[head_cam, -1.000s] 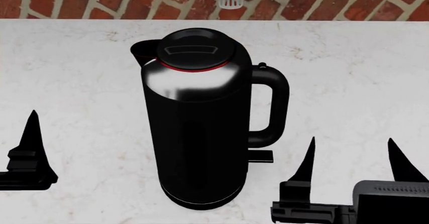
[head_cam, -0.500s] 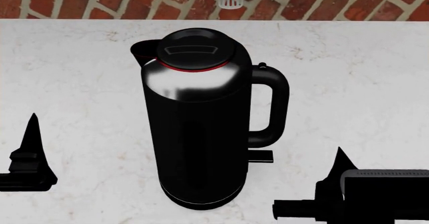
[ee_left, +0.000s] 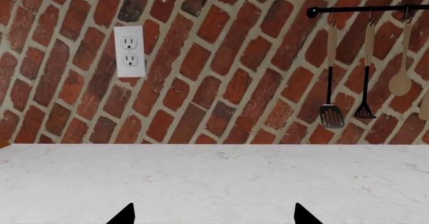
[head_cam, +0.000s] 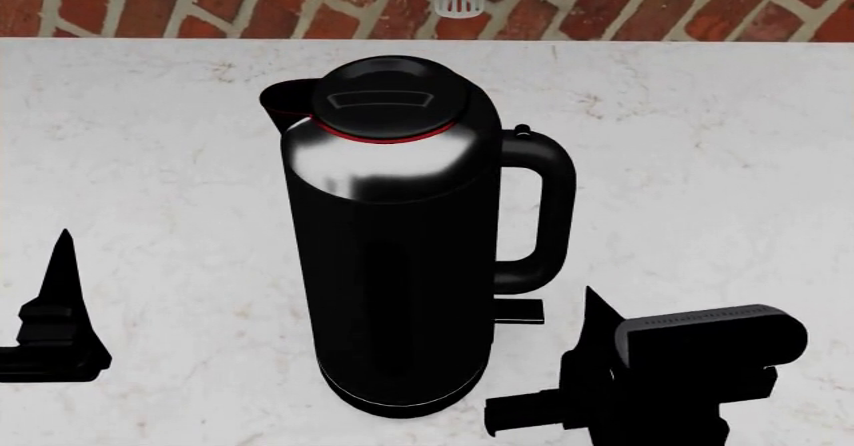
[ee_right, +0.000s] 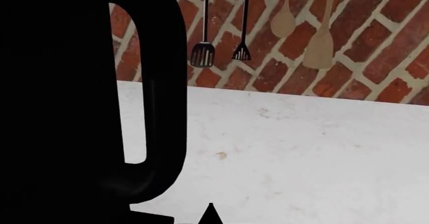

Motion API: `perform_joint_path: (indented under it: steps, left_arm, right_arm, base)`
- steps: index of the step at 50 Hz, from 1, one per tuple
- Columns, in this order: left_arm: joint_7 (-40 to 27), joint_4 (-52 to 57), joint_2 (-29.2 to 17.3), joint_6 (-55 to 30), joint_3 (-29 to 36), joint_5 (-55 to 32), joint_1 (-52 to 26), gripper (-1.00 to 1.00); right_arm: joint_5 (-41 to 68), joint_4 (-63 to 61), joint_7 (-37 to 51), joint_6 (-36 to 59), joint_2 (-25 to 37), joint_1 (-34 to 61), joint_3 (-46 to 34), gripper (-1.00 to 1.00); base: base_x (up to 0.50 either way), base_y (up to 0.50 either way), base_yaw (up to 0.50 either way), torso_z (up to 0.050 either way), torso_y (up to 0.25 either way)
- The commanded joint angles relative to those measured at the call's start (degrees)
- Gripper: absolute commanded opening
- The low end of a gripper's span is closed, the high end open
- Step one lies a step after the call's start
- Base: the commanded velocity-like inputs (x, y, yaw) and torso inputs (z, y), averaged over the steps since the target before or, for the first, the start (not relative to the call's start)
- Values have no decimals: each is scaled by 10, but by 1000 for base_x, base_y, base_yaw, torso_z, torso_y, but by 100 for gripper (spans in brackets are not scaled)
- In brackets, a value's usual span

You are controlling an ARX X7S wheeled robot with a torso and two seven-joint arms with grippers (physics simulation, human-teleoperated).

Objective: Press down the lever to turn on the electric kettle.

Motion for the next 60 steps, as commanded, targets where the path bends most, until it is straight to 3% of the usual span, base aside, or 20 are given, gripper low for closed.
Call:
perform_joint_path:
  steps: [1,29,43,60]
  left_arm:
    - [-1,-7,-1,6,3,1,0,100]
    - [-7,-12,-6,14,2,-3,2,100]
    - [-9,-15,-7,21,5,-1,7,100]
    - [-9,-23,-10,32,10,1,12,100]
  right_arm:
    - [17,9,-24,-10,4,2,-8,-100]
    - [43,14,-46,-10,10,3,-19,-100]
    - [110,22,-73,31,12,2,2,-100]
    - [104,53,-67,2,11,-10,13,-100]
  base:
    - [0,0,0,0,0]
    - [0,0,0,0,1]
    - [0,1,2,0,0]
    - [0,0,0,0,0]
